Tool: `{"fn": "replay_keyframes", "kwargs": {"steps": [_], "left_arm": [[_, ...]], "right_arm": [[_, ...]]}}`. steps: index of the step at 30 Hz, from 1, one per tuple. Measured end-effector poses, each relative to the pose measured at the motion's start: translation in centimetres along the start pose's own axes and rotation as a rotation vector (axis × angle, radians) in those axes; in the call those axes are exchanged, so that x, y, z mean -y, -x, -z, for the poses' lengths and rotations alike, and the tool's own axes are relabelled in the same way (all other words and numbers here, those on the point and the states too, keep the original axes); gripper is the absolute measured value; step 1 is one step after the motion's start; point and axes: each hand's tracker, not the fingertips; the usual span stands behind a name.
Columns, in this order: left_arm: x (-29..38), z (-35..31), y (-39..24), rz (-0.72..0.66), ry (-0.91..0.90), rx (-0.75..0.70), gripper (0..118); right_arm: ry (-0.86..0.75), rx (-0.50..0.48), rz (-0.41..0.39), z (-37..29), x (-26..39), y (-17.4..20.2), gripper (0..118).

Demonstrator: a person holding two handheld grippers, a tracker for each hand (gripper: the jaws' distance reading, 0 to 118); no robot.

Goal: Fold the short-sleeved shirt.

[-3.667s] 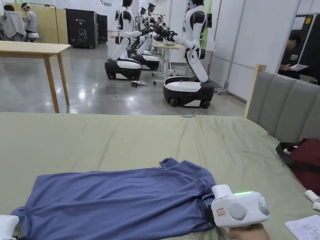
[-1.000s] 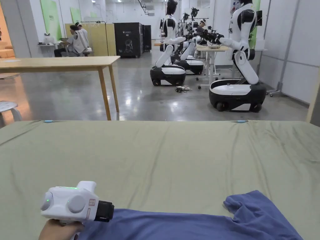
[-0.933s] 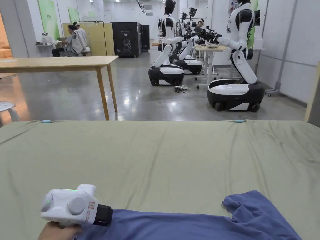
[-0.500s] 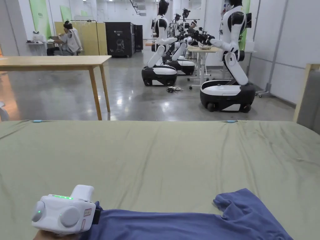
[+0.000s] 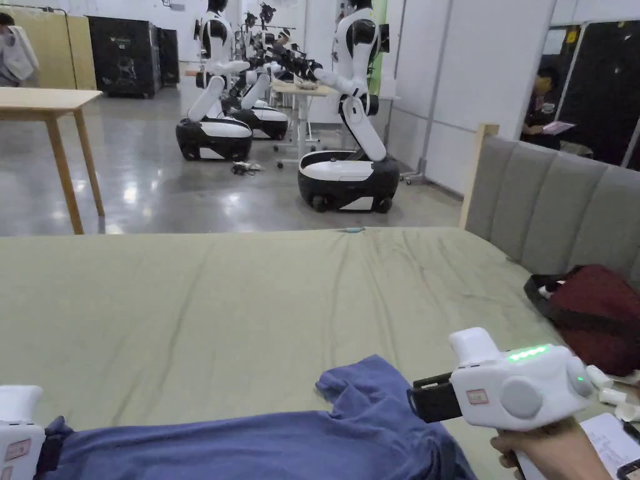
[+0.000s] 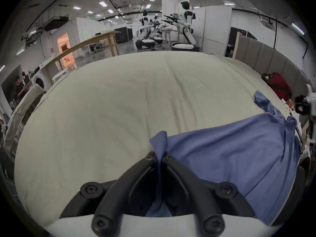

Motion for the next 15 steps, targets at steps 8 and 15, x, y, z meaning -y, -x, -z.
{"fn": "replay_keyframes", "kwargs": {"steps": [8, 15], "left_arm": [[0.2, -0.9, -1.3, 0.009, 0.003, -0.007, 2], [0.3, -1.3, -1.8, 0.015, 0.003, -0.011, 2]], "right_arm": [[0.171, -0.048, 0.155, 9.0, -0.4, -1.0, 95], [0.176, -0.057, 0.062, 7.7, 0.3, 1.3, 16]]}}
